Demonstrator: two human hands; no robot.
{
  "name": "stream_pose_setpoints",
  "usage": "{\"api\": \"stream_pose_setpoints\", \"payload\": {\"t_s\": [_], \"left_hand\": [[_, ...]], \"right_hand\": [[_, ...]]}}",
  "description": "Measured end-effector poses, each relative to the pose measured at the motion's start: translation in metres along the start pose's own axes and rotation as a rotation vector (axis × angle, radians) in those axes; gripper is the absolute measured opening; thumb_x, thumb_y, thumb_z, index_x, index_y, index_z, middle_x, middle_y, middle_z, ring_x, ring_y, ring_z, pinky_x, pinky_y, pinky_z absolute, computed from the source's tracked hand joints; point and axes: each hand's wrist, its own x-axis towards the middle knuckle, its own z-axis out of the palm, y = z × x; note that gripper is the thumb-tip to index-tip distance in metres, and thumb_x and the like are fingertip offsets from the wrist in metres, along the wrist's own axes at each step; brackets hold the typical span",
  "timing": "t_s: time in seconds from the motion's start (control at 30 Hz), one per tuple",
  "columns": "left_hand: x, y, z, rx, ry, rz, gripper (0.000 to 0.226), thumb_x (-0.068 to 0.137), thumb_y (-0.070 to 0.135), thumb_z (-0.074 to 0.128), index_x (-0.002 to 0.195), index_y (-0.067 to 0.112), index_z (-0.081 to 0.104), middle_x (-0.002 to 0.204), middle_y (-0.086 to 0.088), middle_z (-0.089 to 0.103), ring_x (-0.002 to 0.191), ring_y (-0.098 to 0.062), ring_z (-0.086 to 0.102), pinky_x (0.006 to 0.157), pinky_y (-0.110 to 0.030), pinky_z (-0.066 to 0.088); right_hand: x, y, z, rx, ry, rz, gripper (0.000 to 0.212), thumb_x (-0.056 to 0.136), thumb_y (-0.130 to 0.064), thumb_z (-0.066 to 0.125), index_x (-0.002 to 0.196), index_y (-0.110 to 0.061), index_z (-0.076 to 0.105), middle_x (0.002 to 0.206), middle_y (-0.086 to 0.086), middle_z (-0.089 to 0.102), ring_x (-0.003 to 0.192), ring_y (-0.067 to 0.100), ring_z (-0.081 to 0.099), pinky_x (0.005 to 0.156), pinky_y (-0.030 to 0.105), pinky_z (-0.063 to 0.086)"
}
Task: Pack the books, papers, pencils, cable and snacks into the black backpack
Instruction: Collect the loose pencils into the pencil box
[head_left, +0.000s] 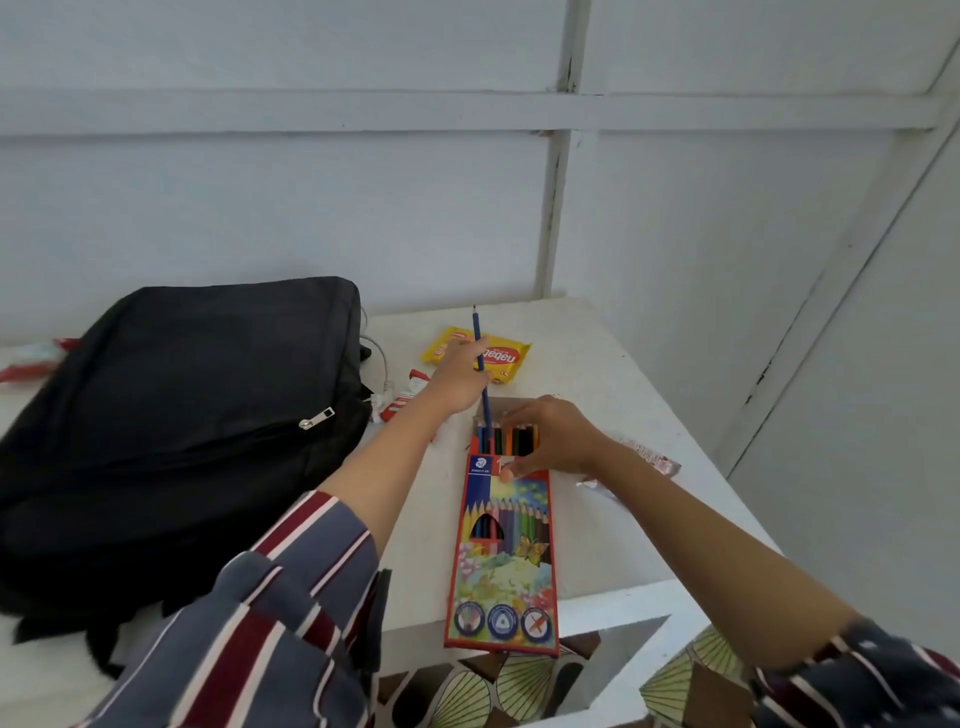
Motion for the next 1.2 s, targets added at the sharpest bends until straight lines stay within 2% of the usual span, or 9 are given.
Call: {"api": "stream_pose_setpoints", "payload": {"t_s": [0.1,0.27,0.4,0.63,0.77,0.9,1.0,1.1,1.2], "left_hand": [[-0.001,0.004,0.003,0.004,0.016,0.027,0.059,0.092,-0.007,0.043,0.146,0.009,0.026,0.142,-0.01,0.028,0.117,-0.025,0.046,0.09,-0.027,0.043],[-0.002,0.003,0.013,0.035,0.064,0.095,0.055,0.092,-0.009,0.043,0.143,0.005,0.031,0.135,-0.014,0.033,0.124,-0.026,0.04,0.086,-0.012,0.034],[-0.003,0.004,0.018,-0.003,0.125,0.098,0.052,0.091,0.003,0.055,0.14,0.008,0.039,0.135,-0.011,0.035,0.126,-0.024,0.04,0.102,-0.026,0.039],[0.0,0.003,0.019,-0.008,0.201,0.107,0.053,0.089,-0.004,0.055,0.139,0.005,0.041,0.132,-0.013,0.038,0.123,-0.025,0.043,0.093,-0.025,0.046],[0.002,-0.002,0.024,0.073,0.078,0.106,0.052,0.087,0.001,0.059,0.137,0.005,0.044,0.133,-0.014,0.041,0.121,-0.028,0.047,0.098,-0.031,0.044],[-0.003,-0.006,0.028,0.228,-0.186,0.169,0.029,0.086,0.018,0.065,0.112,0.005,0.064,0.107,-0.012,0.065,0.098,-0.026,0.061,0.076,-0.028,0.047],[-0.009,-0.008,0.027,0.361,-0.265,0.17,0.03,0.087,0.027,0.063,0.114,0.013,0.063,0.098,0.002,0.062,0.087,-0.012,0.055,0.064,-0.017,0.037],[-0.006,-0.012,0.023,0.384,-0.312,0.164,0.033,0.088,0.037,0.059,0.114,0.017,0.065,0.103,-0.005,0.064,0.092,-0.018,0.057,0.071,-0.023,0.041],[-0.004,-0.016,0.021,0.432,-0.299,0.176,0.033,0.089,0.033,0.059,0.12,0.023,0.062,0.131,-0.012,0.048,0.124,-0.032,0.04,0.1,-0.042,0.033]], "right_hand": [[-0.001,0.003,0.005,0.06,0.043,0.057,0.082,0.066,-0.044,0.079,0.137,-0.024,0.044,0.135,0.0,0.051,0.12,0.021,0.046,0.1,0.035,0.032],[-0.006,0.005,0.008,0.052,0.009,0.235,0.106,0.067,-0.052,0.077,0.149,-0.021,0.017,0.153,0.003,0.025,0.14,0.024,0.021,0.113,0.042,0.014],[-0.008,0.003,0.009,0.082,-0.013,0.268,0.107,0.069,-0.049,0.076,0.15,-0.023,0.011,0.155,0.003,0.021,0.141,0.025,0.017,0.114,0.043,0.013],[-0.007,0.004,0.009,0.1,-0.031,0.274,0.107,0.069,-0.047,0.076,0.15,-0.026,0.008,0.155,0.002,0.019,0.141,0.025,0.016,0.114,0.044,0.011],[-0.005,0.007,0.012,0.099,-0.042,0.285,0.108,0.068,-0.048,0.076,0.149,-0.026,0.009,0.153,0.002,0.023,0.139,0.025,0.02,0.113,0.045,0.015],[-0.006,0.007,0.012,0.098,-0.03,0.27,0.105,0.068,-0.047,0.077,0.148,-0.027,0.012,0.149,0.001,0.029,0.136,0.025,0.025,0.111,0.045,0.018],[-0.007,0.006,0.009,0.109,-0.031,0.261,0.101,0.07,-0.044,0.076,0.148,-0.027,0.014,0.151,0.003,0.025,0.139,0.025,0.019,0.113,0.044,0.012],[-0.006,0.008,0.009,0.115,-0.057,0.267,0.108,0.069,-0.047,0.076,0.15,-0.027,0.007,0.155,0.005,0.014,0.143,0.027,0.008,0.115,0.048,0.005],[-0.003,0.01,0.009,0.109,-0.071,0.263,0.109,0.068,-0.048,0.076,0.149,-0.028,0.006,0.155,0.005,0.014,0.143,0.027,0.008,0.115,0.048,0.005]]}}
